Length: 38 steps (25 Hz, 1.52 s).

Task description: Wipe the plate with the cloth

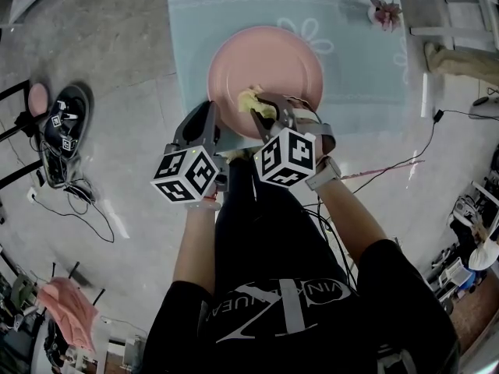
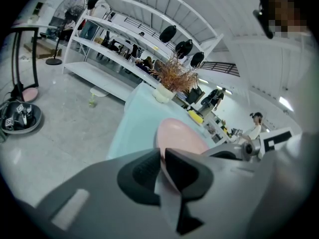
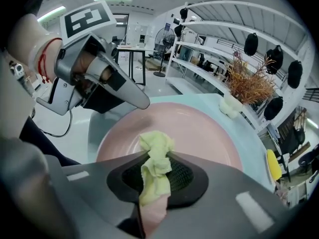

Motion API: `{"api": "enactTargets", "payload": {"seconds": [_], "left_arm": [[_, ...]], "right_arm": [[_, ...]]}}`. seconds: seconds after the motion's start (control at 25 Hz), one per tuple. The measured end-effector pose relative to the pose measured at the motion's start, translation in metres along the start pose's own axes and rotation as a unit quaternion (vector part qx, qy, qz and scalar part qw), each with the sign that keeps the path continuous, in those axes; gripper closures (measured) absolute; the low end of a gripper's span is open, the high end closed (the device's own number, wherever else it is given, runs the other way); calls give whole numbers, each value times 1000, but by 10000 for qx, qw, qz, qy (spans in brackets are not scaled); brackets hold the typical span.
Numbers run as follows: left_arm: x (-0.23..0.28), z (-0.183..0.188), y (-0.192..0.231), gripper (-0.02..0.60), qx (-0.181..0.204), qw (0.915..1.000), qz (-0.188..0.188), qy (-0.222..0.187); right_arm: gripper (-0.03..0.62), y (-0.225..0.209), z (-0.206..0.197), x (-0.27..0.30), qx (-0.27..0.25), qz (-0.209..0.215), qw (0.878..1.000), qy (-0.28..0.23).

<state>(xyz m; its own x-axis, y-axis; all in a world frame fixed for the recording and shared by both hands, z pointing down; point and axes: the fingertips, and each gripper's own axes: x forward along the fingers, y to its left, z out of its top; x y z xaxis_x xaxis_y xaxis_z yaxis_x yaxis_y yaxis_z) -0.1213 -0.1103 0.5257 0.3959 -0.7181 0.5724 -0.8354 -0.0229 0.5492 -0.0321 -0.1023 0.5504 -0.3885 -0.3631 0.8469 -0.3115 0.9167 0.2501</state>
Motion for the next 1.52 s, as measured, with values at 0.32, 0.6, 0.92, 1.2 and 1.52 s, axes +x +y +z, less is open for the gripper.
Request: {"api": "enactTargets", "payload": {"seconds": [0.32, 0.6, 0.92, 1.2, 1.52], "left_arm": [[-1, -1, 0, 581, -31, 10000, -89, -21], [-2, 0, 2, 581, -260, 9995, -140, -77], [-9, 0, 5, 581, -550, 9979, -87, -321], [-17, -7, 3, 581, -607, 9977, 62, -311], [-32, -7, -1, 581, -600, 9973, 192, -385]], "right_arm": [[514, -40, 11, 16, 229, -314, 9992, -109], [514, -69, -13, 9, 572, -703, 9959, 79], [516, -40, -32, -9, 433, -496, 9977, 167], [514, 4, -31, -20, 107, 203, 9996, 143], [514, 28, -37, -27, -494, 870, 9934, 568]]}}
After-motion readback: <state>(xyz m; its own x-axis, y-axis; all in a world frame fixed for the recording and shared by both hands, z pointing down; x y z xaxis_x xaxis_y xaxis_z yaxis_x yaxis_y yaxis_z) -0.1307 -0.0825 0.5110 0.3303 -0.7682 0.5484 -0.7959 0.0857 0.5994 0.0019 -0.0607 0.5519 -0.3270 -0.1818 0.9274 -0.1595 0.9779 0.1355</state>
